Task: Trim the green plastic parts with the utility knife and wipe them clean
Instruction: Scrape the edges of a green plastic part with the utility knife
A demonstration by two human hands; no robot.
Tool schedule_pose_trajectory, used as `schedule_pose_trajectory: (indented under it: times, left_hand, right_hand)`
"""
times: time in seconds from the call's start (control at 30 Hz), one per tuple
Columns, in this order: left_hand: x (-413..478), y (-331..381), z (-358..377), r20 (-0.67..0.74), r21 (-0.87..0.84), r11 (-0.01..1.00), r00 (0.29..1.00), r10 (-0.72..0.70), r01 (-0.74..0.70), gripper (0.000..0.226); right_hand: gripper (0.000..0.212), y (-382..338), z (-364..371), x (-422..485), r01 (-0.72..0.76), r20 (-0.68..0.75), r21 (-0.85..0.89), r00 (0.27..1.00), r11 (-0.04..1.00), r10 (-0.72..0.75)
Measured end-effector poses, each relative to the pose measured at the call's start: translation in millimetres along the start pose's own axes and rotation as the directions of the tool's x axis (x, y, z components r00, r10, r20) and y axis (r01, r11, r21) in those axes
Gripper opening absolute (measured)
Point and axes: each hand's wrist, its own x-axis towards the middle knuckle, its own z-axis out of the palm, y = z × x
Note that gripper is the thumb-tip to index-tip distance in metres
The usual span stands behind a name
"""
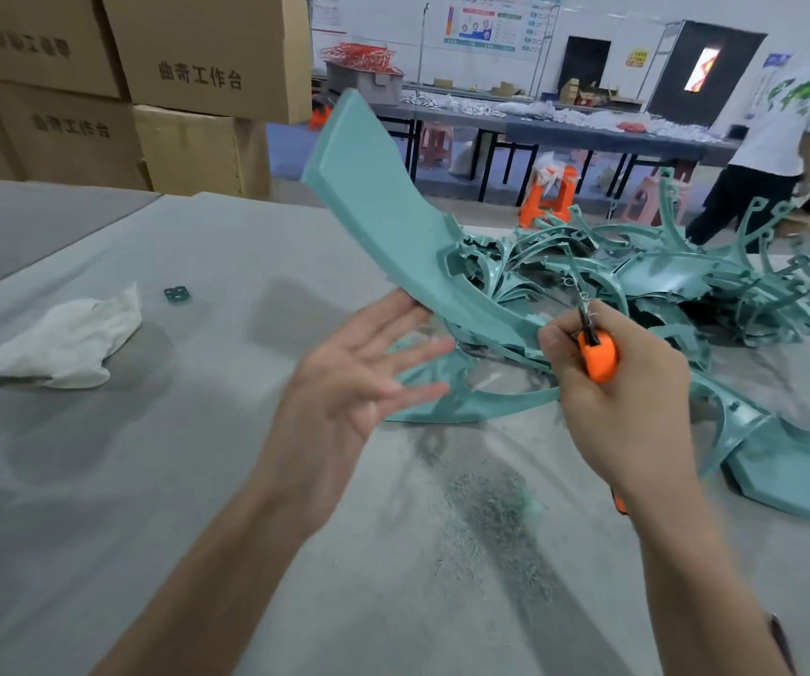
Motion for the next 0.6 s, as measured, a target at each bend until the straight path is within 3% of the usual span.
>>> schedule_pose_trajectory:
  times: [0.07,0.17,0.27,0.37,0.4,0.47,0.6]
  left_hand:
    - [0,-9,7,-0.003,0.14,0.99,1.0,0.001,0.0,0.062]
    - [-2,-10,15,-0.194,0.238,0.971,0.98,0.035,0.012,0.017]
    - [0,-13,14,-0.408,0.29,0.957,0.908,0.099,0.026,0.027]
    - [2,-13,5,-0.52,0.325,0.945,0.84,0.155,0.028,0.03]
    - [3,-13,1,-0.538,0.325,0.946,0.827,0.162,0.026,0.028]
    - [6,-13,-5,-0.555,0.306,0.951,0.82,0.14,0.045,0.025]
    - [6,-19,-11,-0.503,0.311,0.944,0.861,0.067,0.108,0.034]
  right_hand:
    - [0.02,-2,4,-2,0.012,-0.04,-0.009,0.999,1.0,-0.013]
    - [0.025,-11,10,-8,0.095,-0.059,-0.048,0.993,0.994,-0.098]
    - [0.028,-25,16,-15,0.15,0.006,-0.043,0.989,0.988,-0.15]
    - [0.025,-44,13,-24,0.134,0.163,-0.057,0.979,0.989,-0.123]
    - [0.021,-51,9,-28,0.118,0.214,-0.051,0.971,0.992,-0.105]
    - [0.035,-63,-3,-37,0.119,0.235,-0.051,0.967,0.992,-0.104]
    - [0.038,-74,-37,-39,0.078,0.115,0.003,0.99,0.997,-0.077]
